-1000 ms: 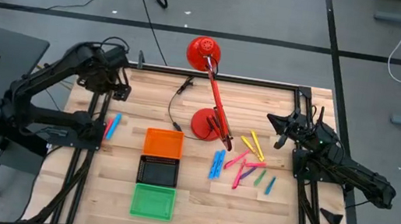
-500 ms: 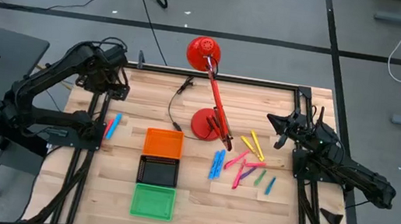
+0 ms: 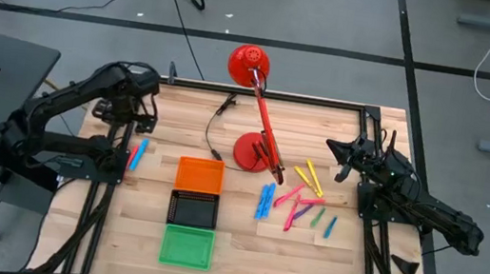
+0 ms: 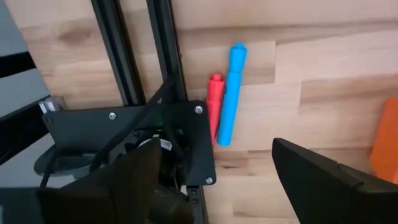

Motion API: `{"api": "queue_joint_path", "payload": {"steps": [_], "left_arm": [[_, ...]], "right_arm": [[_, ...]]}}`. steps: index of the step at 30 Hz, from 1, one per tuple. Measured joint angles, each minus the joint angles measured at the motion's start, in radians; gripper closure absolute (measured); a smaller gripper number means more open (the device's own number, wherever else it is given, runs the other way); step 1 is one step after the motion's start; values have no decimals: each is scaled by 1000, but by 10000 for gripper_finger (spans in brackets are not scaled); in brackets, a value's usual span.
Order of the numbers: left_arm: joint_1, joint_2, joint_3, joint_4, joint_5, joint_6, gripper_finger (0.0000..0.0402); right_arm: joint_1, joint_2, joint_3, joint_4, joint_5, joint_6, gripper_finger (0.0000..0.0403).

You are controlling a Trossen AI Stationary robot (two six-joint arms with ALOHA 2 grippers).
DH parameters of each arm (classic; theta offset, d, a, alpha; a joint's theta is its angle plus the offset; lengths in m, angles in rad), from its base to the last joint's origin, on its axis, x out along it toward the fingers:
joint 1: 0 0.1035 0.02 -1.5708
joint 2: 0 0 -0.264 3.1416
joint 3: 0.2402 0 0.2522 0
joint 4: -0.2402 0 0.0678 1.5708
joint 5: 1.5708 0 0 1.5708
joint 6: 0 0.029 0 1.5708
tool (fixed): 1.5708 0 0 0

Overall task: Pick & Place Markers
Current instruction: Put the left blue highlighter into the green bin

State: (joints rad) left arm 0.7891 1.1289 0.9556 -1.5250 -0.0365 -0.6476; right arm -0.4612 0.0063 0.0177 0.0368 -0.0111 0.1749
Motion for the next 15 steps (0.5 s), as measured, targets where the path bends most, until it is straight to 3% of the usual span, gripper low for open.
{"api": "queue_joint_path", "payload": {"steps": [15], "left_arm": [[0,193,-12,69,5,93,87]], "right_arm": [[0,0,0,0,0,0,392]]}}
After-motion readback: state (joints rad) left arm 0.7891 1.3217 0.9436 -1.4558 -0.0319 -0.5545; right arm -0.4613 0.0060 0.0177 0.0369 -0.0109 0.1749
